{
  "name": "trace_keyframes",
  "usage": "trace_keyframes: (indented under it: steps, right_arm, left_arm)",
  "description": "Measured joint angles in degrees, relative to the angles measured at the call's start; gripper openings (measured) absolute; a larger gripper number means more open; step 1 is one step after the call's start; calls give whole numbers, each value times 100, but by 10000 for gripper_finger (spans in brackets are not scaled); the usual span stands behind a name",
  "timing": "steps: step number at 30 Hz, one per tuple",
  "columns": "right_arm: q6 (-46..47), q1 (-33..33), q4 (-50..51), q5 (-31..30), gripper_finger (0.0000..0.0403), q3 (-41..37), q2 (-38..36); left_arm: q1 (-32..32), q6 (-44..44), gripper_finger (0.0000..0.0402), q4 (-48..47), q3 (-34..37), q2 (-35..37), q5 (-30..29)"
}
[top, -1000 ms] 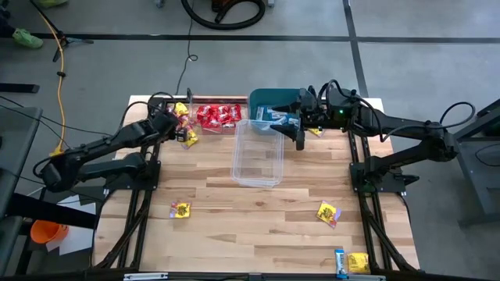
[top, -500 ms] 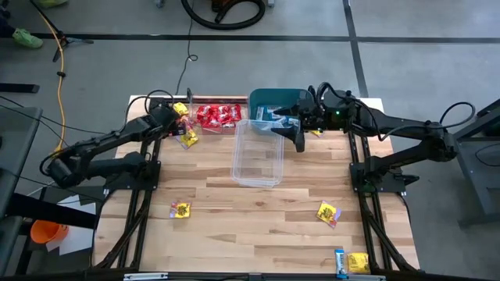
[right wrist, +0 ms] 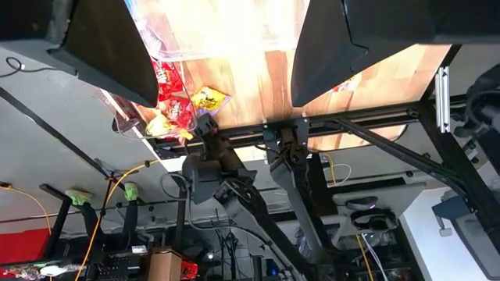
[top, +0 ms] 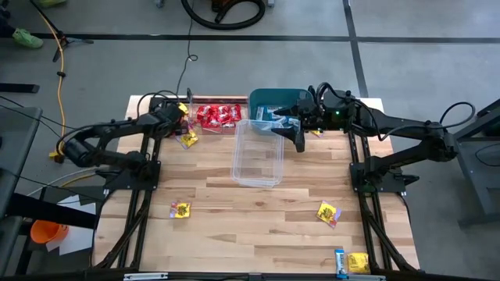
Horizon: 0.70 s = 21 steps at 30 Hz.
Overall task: Sort candy
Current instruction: Put the red candy into the transparent bin
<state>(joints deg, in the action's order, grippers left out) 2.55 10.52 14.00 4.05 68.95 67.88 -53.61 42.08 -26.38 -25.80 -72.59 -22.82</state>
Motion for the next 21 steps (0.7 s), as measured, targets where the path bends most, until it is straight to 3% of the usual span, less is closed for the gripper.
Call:
trace_keyframes:
  steps: [5, 12, 21]
  right_arm:
    - [0, 0, -2, 0, 288, 0, 0]
    - [0, 0, -2, 0, 288, 0, 0]
    - [35, 0, -2, 0, 288, 0, 0]
  left_arm:
    - [2, -163, 204, 108, -20, -288, 59]
    - [-5, -400, 22, -141, 17, 158, 135]
    - [22, -360, 7, -688, 4, 2408, -152]
